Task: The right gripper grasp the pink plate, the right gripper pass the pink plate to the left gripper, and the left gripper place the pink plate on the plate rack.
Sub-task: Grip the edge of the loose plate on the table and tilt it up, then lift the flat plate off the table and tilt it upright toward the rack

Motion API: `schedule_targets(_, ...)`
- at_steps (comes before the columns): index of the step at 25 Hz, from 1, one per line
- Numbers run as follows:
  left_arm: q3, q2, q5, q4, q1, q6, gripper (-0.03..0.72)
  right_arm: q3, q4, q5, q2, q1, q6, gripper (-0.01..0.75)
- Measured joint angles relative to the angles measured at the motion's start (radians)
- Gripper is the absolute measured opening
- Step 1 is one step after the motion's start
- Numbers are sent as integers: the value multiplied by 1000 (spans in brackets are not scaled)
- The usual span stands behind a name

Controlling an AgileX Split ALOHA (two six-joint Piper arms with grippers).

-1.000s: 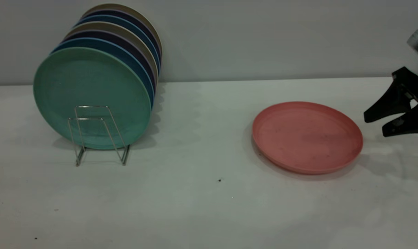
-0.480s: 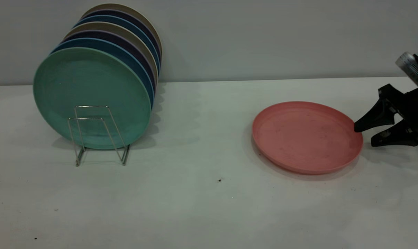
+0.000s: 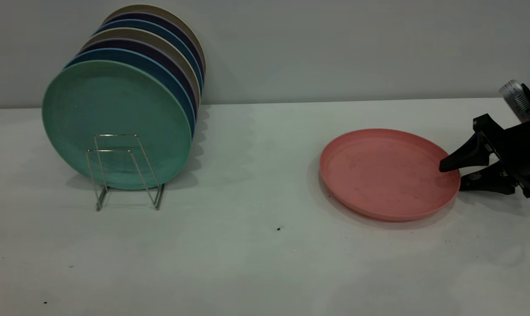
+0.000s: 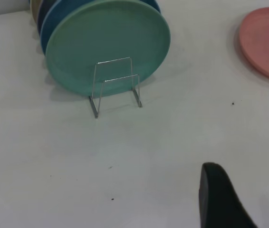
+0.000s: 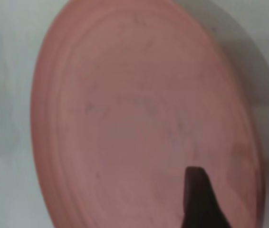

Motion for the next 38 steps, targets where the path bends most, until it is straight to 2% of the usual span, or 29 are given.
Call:
schedule_targets(6, 0, 0, -4, 0, 0, 0, 316, 0, -7, -4, 2, 0, 10, 340)
schedule_targets(11, 0, 0, -8, 0, 0, 0, 316, 0, -14, -10, 10, 0, 30, 146)
schedule_targets(15, 0, 0, -9, 0, 0, -1, 316, 0, -16, -13, 10, 0, 30, 35)
schedule_targets(26, 0, 0, -12, 0, 0, 4, 316, 0, -67, 29, -99, 0, 72, 15)
schedule_targets(30, 0, 1, -11, 0, 0, 15, 316, 0, -113, 131, -158, 0, 105, 15)
schedule_targets(35, -1, 67, -9, -18, 0, -16, 316, 0, -186, 337, -213, 7, 128, 15)
schedule_targets(38, -1, 120, -17, -74, 0, -13, 316, 0, -218, 366, -228, 31, 135, 15)
